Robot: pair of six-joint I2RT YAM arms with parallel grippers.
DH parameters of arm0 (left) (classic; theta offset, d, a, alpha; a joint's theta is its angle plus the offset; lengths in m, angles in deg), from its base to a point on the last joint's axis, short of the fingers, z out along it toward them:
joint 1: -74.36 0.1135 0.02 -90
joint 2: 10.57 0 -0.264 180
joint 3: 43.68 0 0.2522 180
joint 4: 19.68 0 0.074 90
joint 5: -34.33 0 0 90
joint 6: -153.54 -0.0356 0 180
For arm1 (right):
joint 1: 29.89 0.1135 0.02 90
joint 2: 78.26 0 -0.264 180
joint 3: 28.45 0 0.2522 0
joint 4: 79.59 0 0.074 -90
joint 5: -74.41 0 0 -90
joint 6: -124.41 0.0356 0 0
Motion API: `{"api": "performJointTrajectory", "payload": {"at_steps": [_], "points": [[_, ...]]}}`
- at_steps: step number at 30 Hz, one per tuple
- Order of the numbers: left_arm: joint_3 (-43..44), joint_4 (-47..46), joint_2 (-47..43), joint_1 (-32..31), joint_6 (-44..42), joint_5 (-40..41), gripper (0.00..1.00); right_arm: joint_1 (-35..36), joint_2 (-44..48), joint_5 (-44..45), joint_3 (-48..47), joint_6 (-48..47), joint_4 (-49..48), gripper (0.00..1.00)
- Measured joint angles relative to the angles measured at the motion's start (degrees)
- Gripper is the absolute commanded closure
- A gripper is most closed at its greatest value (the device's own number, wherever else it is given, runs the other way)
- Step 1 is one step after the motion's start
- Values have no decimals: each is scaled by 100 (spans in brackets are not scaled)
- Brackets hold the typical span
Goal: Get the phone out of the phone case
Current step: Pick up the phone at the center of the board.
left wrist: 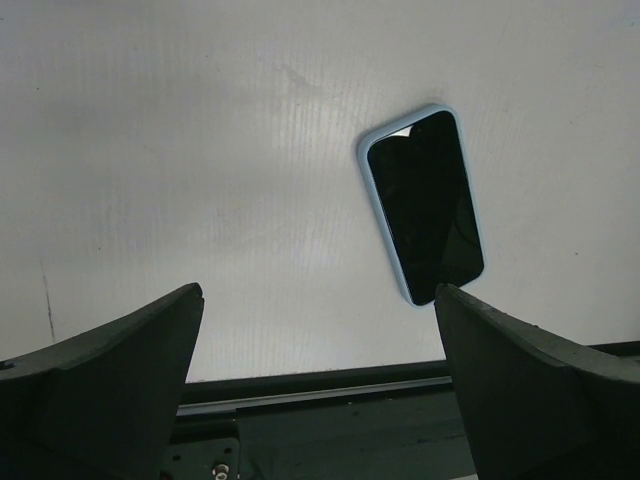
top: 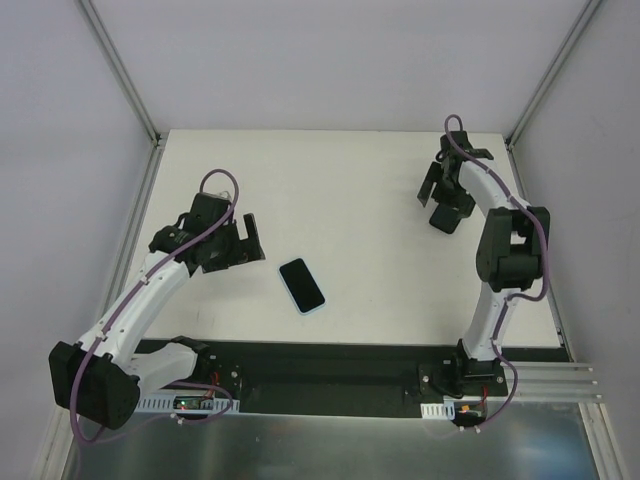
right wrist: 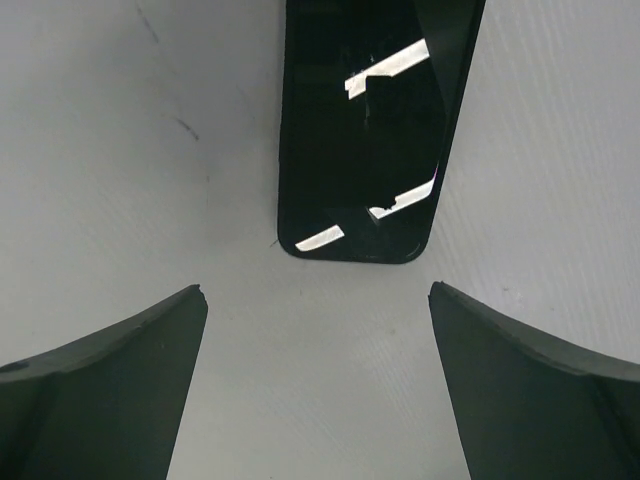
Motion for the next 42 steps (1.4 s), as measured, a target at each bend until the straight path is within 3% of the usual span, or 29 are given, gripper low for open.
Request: {"api": "performJointTrajectory", "payload": {"at_steps": [7, 21, 28, 31, 37, 42], "points": [[-2, 2, -190, -2, 90, 24, 1, -343, -1047, -127, -610, 173, 249, 4], [-76, 0, -260, -2, 103, 22, 1, -566, -1554, -555, -892, 275, 367, 0], [-52, 2, -269, -2, 105, -129, 1, -649, -1351, -645, -522, 256, 57, 53], [28, 9, -267, -2, 111, -251, 1, -682, -1104, -695, -140, 232, -304, 67], [455, -13, 63, -2, 111, -645, 1, -632, -352, -935, 990, 133, -1102, 72], [1075, -350, 1274, -74, 188, -1639, 1, -186, 586, -1375, 2277, 96, -1473, 73]]}}
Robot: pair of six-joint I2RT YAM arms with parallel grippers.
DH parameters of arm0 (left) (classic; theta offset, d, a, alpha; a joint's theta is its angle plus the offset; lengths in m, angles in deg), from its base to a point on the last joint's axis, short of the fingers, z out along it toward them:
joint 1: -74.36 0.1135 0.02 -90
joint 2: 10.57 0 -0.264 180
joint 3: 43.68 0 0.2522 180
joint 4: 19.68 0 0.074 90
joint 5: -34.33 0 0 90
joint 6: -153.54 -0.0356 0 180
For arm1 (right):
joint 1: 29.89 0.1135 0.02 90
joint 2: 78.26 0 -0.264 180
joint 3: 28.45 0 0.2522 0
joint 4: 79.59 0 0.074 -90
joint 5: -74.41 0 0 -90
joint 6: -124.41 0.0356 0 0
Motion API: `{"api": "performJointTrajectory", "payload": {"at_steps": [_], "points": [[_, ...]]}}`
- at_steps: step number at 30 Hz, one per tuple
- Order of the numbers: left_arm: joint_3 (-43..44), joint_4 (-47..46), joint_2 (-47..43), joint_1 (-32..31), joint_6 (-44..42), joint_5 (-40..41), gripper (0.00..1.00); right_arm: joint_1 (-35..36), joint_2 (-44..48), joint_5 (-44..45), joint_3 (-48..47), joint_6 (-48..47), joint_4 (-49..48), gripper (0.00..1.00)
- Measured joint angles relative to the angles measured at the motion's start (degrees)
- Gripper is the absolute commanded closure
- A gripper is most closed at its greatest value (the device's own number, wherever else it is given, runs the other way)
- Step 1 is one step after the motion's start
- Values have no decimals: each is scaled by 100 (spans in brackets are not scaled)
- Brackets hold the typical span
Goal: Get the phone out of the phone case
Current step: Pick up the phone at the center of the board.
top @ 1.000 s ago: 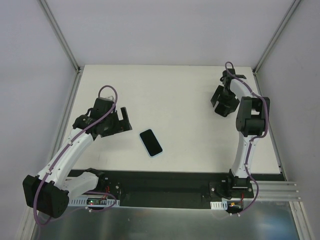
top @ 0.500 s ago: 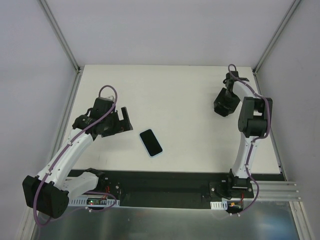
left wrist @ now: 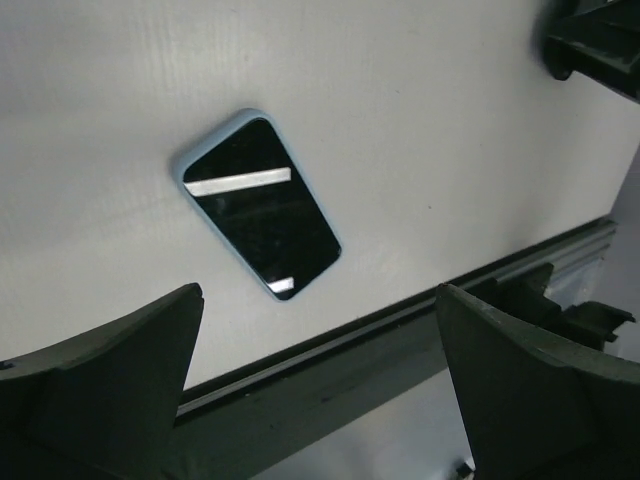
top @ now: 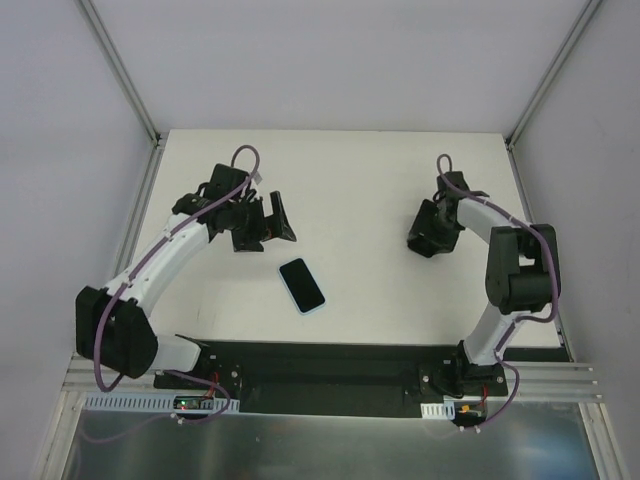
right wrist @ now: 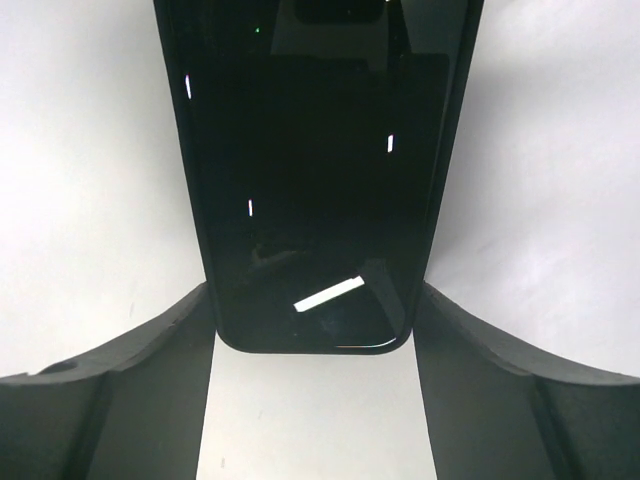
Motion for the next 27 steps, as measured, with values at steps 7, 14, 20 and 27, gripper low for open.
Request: {"api": "performJointTrajectory", "payload": {"at_steps": [7, 14, 20, 27], "points": [[164, -898, 1169, -37, 649, -1340, 1, 1246, 1005, -990, 1185, 59, -321, 73], [787, -1773, 2649, -114, 1427, -2323, 2, 2039, 1200, -1781, 1327, 103, -450, 73], [1311, -2146, 3755, -529, 1956, -2710, 10, 2424, 1235, -2026, 1329, 186, -494, 72], [1600, -2472, 4380, -1005, 2369, -2966, 27, 2586, 1296, -2044, 1327, 280, -492, 72]]}}
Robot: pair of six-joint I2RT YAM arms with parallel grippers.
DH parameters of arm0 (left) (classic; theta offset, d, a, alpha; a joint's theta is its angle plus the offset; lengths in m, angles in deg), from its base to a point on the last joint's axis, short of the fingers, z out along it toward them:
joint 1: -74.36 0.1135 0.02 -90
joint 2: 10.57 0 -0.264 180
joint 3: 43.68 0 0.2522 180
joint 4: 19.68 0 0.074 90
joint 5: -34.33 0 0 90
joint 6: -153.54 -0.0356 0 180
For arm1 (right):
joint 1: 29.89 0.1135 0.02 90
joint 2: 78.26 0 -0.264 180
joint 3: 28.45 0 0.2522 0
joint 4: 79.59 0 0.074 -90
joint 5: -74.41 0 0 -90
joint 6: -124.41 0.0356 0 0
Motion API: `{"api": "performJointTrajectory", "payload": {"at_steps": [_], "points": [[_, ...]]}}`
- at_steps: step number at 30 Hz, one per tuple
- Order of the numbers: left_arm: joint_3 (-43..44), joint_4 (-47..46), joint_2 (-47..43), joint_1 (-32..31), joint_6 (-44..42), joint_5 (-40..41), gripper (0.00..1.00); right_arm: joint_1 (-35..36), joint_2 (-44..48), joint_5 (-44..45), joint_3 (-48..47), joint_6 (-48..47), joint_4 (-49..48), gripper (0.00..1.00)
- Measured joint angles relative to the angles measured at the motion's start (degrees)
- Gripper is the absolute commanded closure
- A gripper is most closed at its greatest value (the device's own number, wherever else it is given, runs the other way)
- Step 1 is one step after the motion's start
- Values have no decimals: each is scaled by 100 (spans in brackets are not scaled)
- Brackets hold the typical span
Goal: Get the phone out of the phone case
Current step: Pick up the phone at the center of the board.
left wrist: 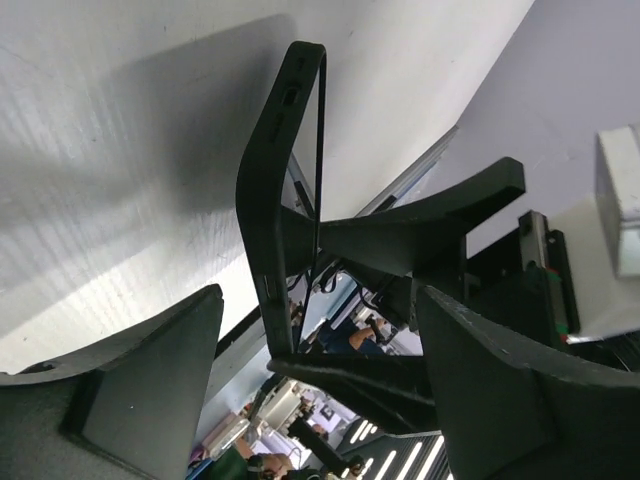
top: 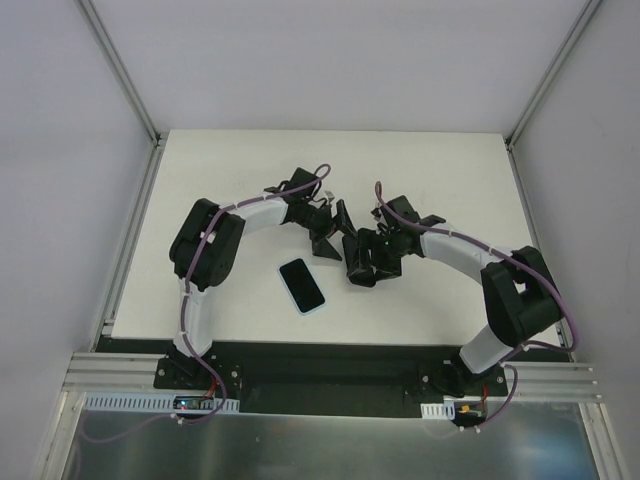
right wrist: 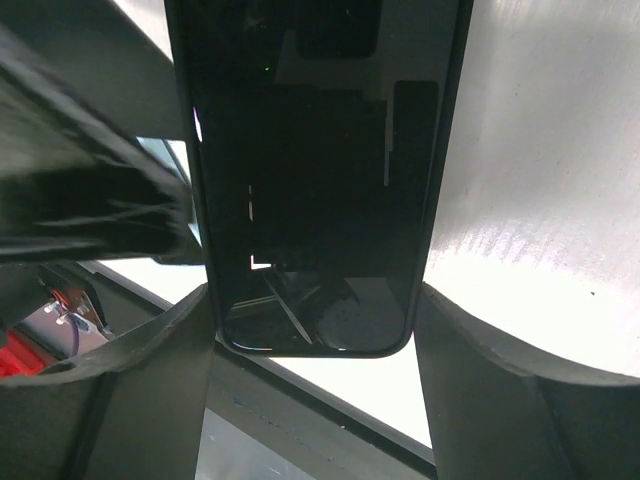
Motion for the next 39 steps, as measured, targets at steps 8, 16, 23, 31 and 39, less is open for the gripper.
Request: {"api": "performJointTrajectory", "payload": {"at_steps": [8, 16, 23, 31, 39], "points": [[0, -186, 177, -177, 254, -35, 51, 96, 63, 26, 0, 72, 9, 72], [-11, -575, 409, -229, 431, -157, 100, 111, 365, 170, -26, 197, 212, 33], [-431, -1117, 197, -264, 509, -120, 100, 168, 1300, 706, -44, 179, 601, 4], [-2199, -3709, -879, -59, 1690, -448, 100, -481, 3921, 667, 817, 929, -173, 34], [-2404, -6926, -962, 151, 3672, -748, 100, -728, 4221, -229, 1602, 2105, -1102, 27]]}}
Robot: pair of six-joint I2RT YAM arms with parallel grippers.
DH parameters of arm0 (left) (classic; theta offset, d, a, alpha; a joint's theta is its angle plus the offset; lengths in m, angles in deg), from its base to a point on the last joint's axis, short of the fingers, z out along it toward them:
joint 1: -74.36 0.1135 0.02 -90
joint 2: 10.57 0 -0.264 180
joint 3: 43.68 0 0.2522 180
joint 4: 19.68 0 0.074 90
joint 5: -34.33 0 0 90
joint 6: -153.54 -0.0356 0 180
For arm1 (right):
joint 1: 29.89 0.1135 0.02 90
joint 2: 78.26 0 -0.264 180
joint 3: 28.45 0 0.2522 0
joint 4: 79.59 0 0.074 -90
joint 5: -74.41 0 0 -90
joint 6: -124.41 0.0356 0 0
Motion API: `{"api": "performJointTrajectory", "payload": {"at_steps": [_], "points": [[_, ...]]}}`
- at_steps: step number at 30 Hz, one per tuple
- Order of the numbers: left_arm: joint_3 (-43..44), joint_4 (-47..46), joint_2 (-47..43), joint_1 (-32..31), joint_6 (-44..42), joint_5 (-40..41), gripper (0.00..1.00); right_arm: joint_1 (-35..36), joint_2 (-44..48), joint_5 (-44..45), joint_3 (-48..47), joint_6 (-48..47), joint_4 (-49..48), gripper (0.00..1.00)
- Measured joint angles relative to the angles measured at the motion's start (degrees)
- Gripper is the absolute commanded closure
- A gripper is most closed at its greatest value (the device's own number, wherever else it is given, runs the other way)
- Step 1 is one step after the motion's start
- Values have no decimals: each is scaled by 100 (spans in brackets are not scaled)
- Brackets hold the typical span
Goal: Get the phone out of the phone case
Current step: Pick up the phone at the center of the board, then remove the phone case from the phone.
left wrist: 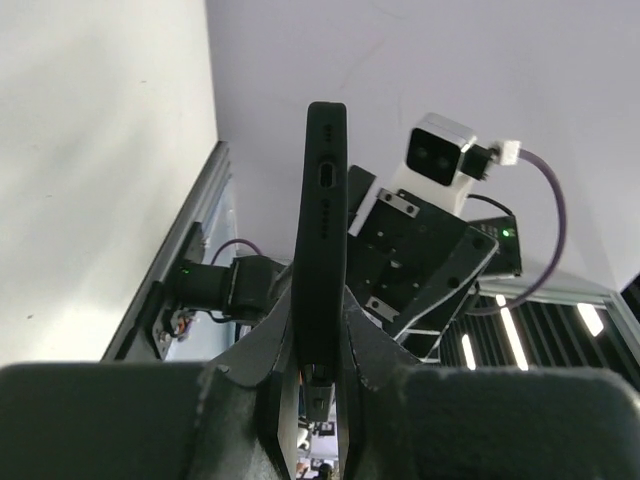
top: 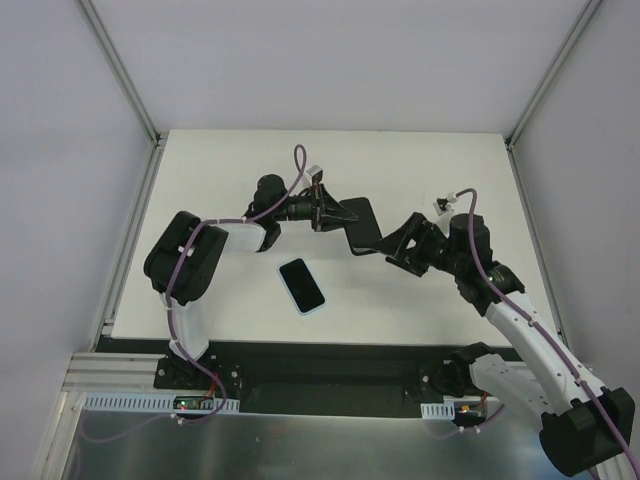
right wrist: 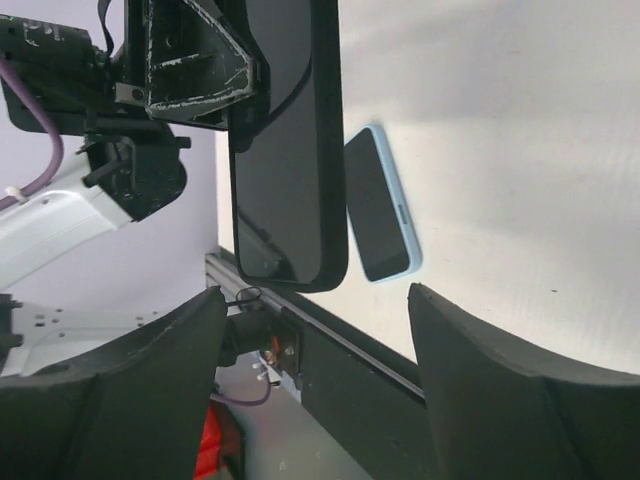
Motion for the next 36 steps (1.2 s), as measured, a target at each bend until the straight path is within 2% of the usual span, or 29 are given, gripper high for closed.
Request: {"api": "performJointTrajectory", "payload": {"at_steps": [4, 10, 13, 17, 30, 36], "points": [[0, -289, -192, 33, 247, -57, 100, -37, 0, -203, 15, 326, -343, 40], [0, -262, -597, 44, 177, -138, 100, -118, -26, -385, 68, 734, -863, 71], [0, -256, -658, 76, 144, -131, 100, -118, -83, -472, 66, 951, -1244, 80], [-13, -249, -688, 138, 144, -131, 100, -131, -232, -581, 68, 1169, -1493, 99], [109, 55, -1014, 264, 146, -74, 100, -164, -332, -946, 295, 1840, -2706, 98], [243, -527, -1067, 313, 527, 61, 100, -238, -564, -1257, 232, 1733, -3504, 99]]}}
